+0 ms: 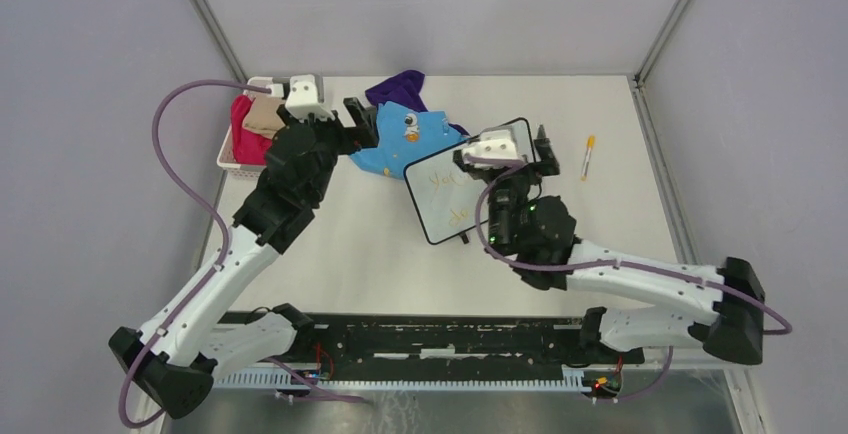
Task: Write a sentence on the whiteboard
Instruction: Reset both arms
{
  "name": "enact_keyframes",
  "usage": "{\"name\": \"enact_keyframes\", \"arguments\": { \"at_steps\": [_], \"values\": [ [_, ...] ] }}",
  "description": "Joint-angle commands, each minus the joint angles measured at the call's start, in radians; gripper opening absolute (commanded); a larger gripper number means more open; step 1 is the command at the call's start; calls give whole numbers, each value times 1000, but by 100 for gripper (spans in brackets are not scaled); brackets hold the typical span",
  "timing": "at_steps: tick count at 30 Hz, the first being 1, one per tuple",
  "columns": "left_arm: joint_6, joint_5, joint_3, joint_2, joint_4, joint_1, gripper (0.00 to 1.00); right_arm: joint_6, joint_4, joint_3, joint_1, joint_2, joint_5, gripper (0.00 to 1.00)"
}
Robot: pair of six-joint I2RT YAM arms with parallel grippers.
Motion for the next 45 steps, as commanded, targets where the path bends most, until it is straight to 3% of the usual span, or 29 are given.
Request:
{"name": "enact_keyframes", "arguments": {
  "at_steps": [1,3,5,9,15,24,30,38,45],
  "values": [
    [111,-33,-82,-74,152,-26,100,793,-754,46,-224,-237,-134,98],
    [95,-77,-93,-69,154,-40,100,929,-836,-10,-362,-325,-268,98],
    [80,-91,-95,-54,146,-53,100,921,-791,-103,-398,-412,-259,98],
    [83,-85,-96,-33,136,-90,100,867,-710,-230,-410,-529,-205,98],
    [79,-63,-100,-46,136,-101,100,791,-626,-296,-412,-624,-241,98],
    [112,-76,-127,-48,163,-140,100,701,-541,-340,-413,-618,-252,98],
    [118,-96,-133,-35,163,-158,100,875,-738,-290,-432,-532,-337,98],
    [137,-123,-146,-48,178,-180,100,1116,-839,-221,-566,-494,-604,98],
    [155,-128,-155,-62,187,-196,100,1252,-849,-192,-671,-530,-747,98]
  ]
}}
